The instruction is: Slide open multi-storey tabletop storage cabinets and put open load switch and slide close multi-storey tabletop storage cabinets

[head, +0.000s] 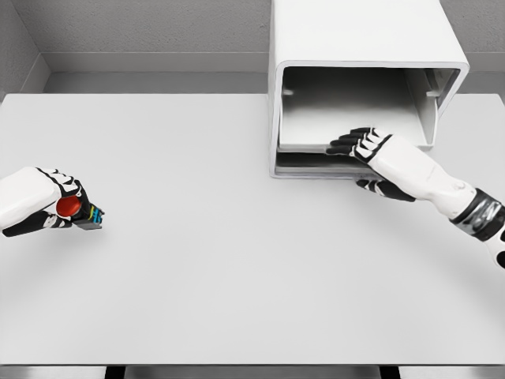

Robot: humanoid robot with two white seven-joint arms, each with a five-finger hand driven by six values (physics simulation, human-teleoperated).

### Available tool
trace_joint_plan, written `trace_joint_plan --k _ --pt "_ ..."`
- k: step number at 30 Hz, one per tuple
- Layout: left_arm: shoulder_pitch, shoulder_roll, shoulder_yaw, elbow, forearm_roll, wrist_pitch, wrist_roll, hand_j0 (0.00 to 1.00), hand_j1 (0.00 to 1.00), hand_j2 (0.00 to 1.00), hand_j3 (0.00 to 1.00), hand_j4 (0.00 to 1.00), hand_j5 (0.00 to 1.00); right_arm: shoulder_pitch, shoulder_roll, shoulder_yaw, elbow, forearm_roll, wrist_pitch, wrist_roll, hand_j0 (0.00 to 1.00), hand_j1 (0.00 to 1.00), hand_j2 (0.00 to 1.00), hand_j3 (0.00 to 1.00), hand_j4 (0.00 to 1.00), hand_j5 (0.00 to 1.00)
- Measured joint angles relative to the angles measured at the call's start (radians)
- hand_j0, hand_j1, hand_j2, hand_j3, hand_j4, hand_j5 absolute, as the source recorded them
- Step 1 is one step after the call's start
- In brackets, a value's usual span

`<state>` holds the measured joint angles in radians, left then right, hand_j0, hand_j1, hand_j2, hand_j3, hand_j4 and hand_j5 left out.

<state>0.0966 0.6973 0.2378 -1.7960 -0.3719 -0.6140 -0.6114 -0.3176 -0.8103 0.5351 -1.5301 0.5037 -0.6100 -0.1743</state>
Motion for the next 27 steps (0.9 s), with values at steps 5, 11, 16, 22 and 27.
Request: trace_joint_plan --k 5,11,16,22,27 --pt "0.0 0.0 0.0 -0.001 0.0 0.0 0.0 0.39 0.39 0.39 0.39 0.39 0.39 0.017 -0.016 -0.024 -0.028 -0.002 0.0 -0.001 0.85 0.85 0.85 0.85 0.85 0.85" --pt "-0.002 -0.008 0.0 -0.003 0.0 0.0 0.0 0.39 0.39 0.39 0.39 0.39 0.39 0.04 -0.037 -0.029 -0.052 -0.002 0.0 -0.002 0.85 0.85 0.85 0.85 0.85 0.85" --pt "-0.002 -0.009 0.0 -0.003 0.0 0.0 0.0 0.39 0.39 0.39 0.39 0.39 0.39 0.063 -0.048 -0.035 -0.078 0.0 0.0 -0.002 0.85 0.85 0.85 0.85 0.85 0.85" --pt "-0.002 -0.009 0.0 -0.003 0.0 0.0 0.0 0.39 0.39 0.39 0.39 0.39 0.39 0.149 -0.07 -0.096 -0.134 0.001 0.0 -0.002 0.85 0.85 0.85 0.85 0.85 0.85" --pt "-0.002 -0.009 0.0 -0.003 0.0 0.0 0.0 0.39 0.39 0.39 0.39 0.39 0.39 0.186 -0.091 -0.124 -0.173 0.001 0.0 -0.003 0.86 0.86 0.86 0.86 0.86 0.86"
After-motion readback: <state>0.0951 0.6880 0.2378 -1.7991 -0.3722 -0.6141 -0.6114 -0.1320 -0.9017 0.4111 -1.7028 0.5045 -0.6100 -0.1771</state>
